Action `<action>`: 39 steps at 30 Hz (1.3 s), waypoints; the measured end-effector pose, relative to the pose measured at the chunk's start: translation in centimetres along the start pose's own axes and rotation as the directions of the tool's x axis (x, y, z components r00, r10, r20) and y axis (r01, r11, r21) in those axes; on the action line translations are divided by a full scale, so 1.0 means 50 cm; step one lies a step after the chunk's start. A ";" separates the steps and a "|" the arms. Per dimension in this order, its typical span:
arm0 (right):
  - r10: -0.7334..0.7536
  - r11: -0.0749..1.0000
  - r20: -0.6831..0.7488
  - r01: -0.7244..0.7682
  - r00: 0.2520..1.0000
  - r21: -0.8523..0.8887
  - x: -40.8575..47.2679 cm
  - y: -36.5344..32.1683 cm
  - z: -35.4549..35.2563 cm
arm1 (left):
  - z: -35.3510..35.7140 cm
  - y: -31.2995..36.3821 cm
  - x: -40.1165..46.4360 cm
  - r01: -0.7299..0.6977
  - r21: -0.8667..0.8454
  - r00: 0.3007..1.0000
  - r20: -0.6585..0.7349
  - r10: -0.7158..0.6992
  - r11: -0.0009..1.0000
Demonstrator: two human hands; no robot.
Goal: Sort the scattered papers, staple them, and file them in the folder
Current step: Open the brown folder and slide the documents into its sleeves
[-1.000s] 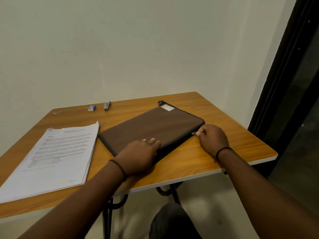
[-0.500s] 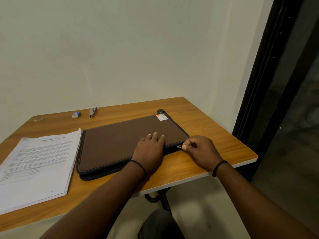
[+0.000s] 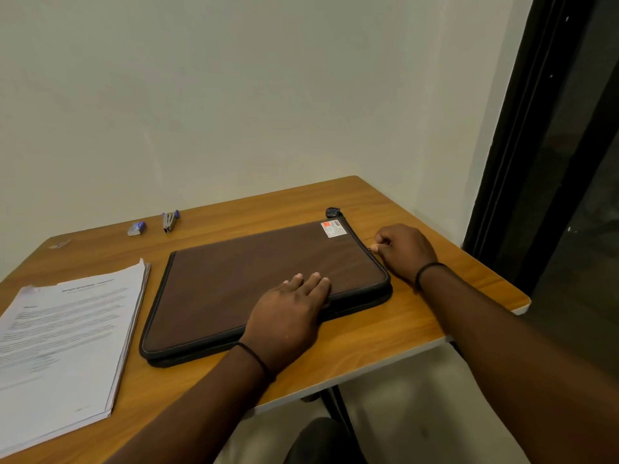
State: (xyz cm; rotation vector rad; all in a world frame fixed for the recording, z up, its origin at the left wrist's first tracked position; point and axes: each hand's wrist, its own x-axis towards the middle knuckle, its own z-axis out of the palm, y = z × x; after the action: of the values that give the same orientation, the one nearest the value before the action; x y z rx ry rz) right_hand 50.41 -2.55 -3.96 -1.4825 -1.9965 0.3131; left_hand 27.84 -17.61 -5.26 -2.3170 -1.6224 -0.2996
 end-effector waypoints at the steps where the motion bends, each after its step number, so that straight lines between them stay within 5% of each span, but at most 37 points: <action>1: -0.004 1.000 0.009 0.004 1.000 0.002 0.015 -0.005 0.008 | -0.002 -0.004 0.006 0.005 0.007 1.000 -0.012 -0.005 1.000; 12: -0.146 0.941 -0.068 0.118 0.987 -0.317 0.064 -0.007 0.038 | 0.007 -0.014 0.023 0.033 0.001 0.992 -0.123 -0.033 0.999; 25: 0.041 0.975 -0.042 -0.049 0.998 -0.218 0.218 0.024 0.088 | 0.024 -0.017 0.012 -0.113 0.043 0.970 -0.211 0.119 0.993; 33: 0.199 0.937 -0.139 -0.147 0.970 0.316 0.163 0.027 0.081 | 0.040 -0.017 0.035 -0.034 -0.022 0.995 -0.100 0.032 0.999; 39: 0.212 0.901 -0.061 -0.171 0.975 0.398 0.056 -0.014 0.056 | 0.010 -0.015 0.028 0.104 -0.321 0.993 -0.015 -0.115 0.941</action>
State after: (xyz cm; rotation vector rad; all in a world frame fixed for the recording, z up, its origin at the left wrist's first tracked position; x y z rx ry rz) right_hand 47.67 0.27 -4.81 -1.4027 -1.5919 0.6651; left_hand 27.61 -15.95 -5.17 -2.4352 -1.8039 -0.6701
